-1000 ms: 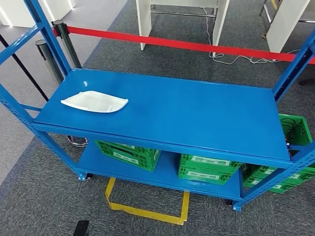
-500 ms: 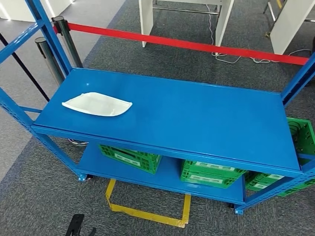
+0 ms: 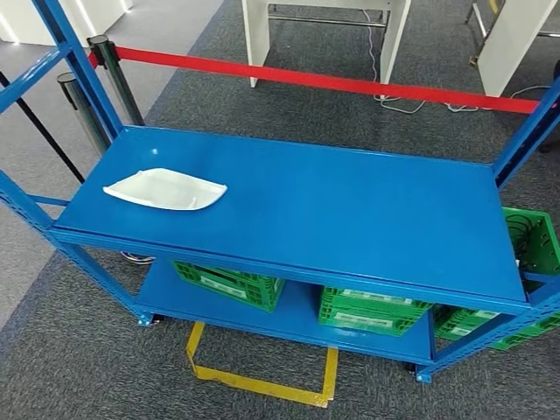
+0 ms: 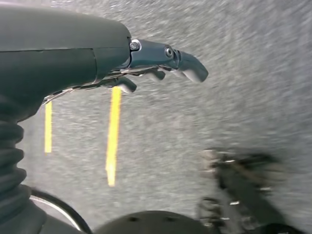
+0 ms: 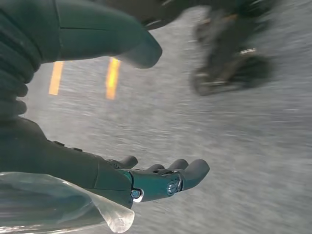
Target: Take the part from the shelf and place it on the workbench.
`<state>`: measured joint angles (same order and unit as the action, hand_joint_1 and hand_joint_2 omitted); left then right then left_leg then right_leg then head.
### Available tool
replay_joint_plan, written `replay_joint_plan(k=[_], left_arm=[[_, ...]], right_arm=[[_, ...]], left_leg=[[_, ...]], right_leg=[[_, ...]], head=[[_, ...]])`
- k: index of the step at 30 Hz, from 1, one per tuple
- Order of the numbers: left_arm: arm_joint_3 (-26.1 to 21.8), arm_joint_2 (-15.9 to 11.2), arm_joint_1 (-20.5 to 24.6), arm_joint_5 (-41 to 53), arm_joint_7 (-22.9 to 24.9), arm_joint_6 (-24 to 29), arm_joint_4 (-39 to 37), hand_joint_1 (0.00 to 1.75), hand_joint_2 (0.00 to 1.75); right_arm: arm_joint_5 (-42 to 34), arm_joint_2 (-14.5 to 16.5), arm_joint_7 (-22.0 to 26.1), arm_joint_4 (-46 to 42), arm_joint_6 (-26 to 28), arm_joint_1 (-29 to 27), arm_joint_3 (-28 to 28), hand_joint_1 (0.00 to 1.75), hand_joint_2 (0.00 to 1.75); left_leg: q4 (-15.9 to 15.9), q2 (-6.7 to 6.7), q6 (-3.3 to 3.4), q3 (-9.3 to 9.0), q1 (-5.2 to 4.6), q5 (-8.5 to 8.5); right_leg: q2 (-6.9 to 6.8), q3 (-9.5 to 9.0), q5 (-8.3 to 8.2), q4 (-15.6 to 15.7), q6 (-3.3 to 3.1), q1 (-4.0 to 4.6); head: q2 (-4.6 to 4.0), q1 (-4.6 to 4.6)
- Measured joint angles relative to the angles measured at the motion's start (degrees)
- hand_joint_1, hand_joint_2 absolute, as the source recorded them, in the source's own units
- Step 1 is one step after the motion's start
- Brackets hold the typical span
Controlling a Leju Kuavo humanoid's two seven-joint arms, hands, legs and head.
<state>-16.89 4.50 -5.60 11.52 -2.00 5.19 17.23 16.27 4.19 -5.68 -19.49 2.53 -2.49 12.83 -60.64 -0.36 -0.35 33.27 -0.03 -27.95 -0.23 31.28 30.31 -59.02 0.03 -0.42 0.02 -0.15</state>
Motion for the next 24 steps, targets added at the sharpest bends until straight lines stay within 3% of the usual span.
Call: replay_joint_plan(k=[2,5,6,8,9,10,11,14,16,18,20,24], left_arm=[[2.0,-0.5,-1.5,-1.5,0.1,-0.6,-0.3,0.00,0.00],[5.0,-1.2,-2.4,-3.8,0.4,-1.7,0.0,0.00,1.31],[6.0,-1.4,-2.2,-4.6,0.5,-2.0,0.5,0.00,1.31],[7.6,-1.9,-1.4,-5.9,0.7,-2.6,2.0,0.00,0.44],[8.3,-2.0,-0.9,-6.4,0.8,-2.8,2.9,0.00,0.00],[8.8,-2.2,-0.3,-6.8,0.9,-3.0,3.9,0.00,0.00],[9.3,-2.3,0.5,-7.2,1.0,-3.2,5.0,0.00,0.00],[10.8,-2.5,2.6,-8.2,1.1,-3.6,8.6,0.00,0.00],[11.9,-2.8,3.5,-9.0,1.2,-3.9,10.3,0.00,0.00],[12.9,-3.2,3.5,-10.0,1.3,-4.3,10.9,0.00,0.00],[13.7,-3.4,2.2,-10.7,1.6,-4.6,10.6,0.00,0.00],[14.6,-3.5,-1.7,-11.2,2.0,-4.8,7.8,0.00,0.00]], right_arm=[[-2.1,-0.4,0.7,-1.6,-0.3,0.3,-1.5,0.00,1.75],[-5.5,-1.2,1.9,-2.5,-0.7,-0.4,-3.7,0.00,1.75],[-6.6,-1.4,2.2,-2.4,-0.9,-1.1,-4.3,0.00,1.31],[-8.4,-1.7,2.8,-1.8,-1.3,-2.9,-5.5,0.00,0.44],[-9.1,-1.8,3.0,-1.2,-1.4,-3.9,-6.0,0.00,0.00],[-9.7,-1.9,3.2,-0.4,-1.4,-5.0,-6.5,0.00,0.00],[-10.3,-2.0,3.3,0.3,-1.5,-6.2,-6.8,0.00,0.00],[-11.7,-2.6,3.8,2.8,-1.6,-9.3,-7.9,0.00,0.00],[-12.9,-2.9,4.2,3.9,-1.8,-10.6,-8.7,0.00,0.00],[-14.2,-3.1,4.7,3.9,-2.0,-11.1,-9.5,0.00,0.87],[-15.1,-3.2,5.2,2.8,-2.2,-10.3,-10.1,0.00,1.75],[-15.8,-3.3,5.4,-0.9,-2.3,-6.9,-10.7,0.00,1.75]], left_leg=[[1.3,-0.01,0.55,-0.64,-0.22,-0.18],[2.1,0.14,1.66,-0.91,0.05,0.19],[2.3,0.20,2.00,-0.96,0.15,0.31],[2.3,0.24,2.36,-0.96,0.05,0.27],[2.3,0.25,2.41,-0.97,-0.01,0.23],[2.3,0.24,2.42,-0.99,-0.06,0.19],[2.3,0.23,2.39,-1.05,-0.09,0.13],[2.2,0.16,1.87,-1.39,-0.20,-0.26],[2.1,0.18,1.24,-1.55,-0.37,-0.48],[2.2,0.22,0.69,-1.69,-0.39,-0.49],[1.0,0.20,0.04,-1.35,-0.27,-1.52],[-10.4,0.16,-1.08,3.76,0.26,-7.58]], right_leg=[[-0.04,0.17,0.15,0.3,0.66,0.09],[0.06,0.59,1.51,-1.1,1.56,0.01],[0.12,1.64,3.06,-3.4,1.75,0.00],[0.18,5.29,6.91,-10.7,1.92,-0.05],[0.18,6.96,8.05,-13.8,1.99,-0.08],[0.17,7.86,8.07,-15.3,2.01,-0.10],[0.17,7.65,6.93,-14.4,2.01,-0.10],[0.09,2.39,1.12,-3.6,1.61,-0.06],[0.09,0.21,-0.38,0.2,1.04,0.05],[0.20,0.00,-0.64,0.4,0.48,0.13],[0.19,-0.05,-0.88,0.7,-0.11,-0.06],[0.12,-0.13,-0.83,0.9,-0.93,-0.23]], head=[[0.00,0.04],[0.00,0.10],[0.00,0.15],[0.00,0.22],[0.00,0.21],[0.00,0.21],[0.00,0.22],[0.00,0.21],[0.00,0.13],[0.00,0.10],[0.00,0.04],[0.00,-0.06]])
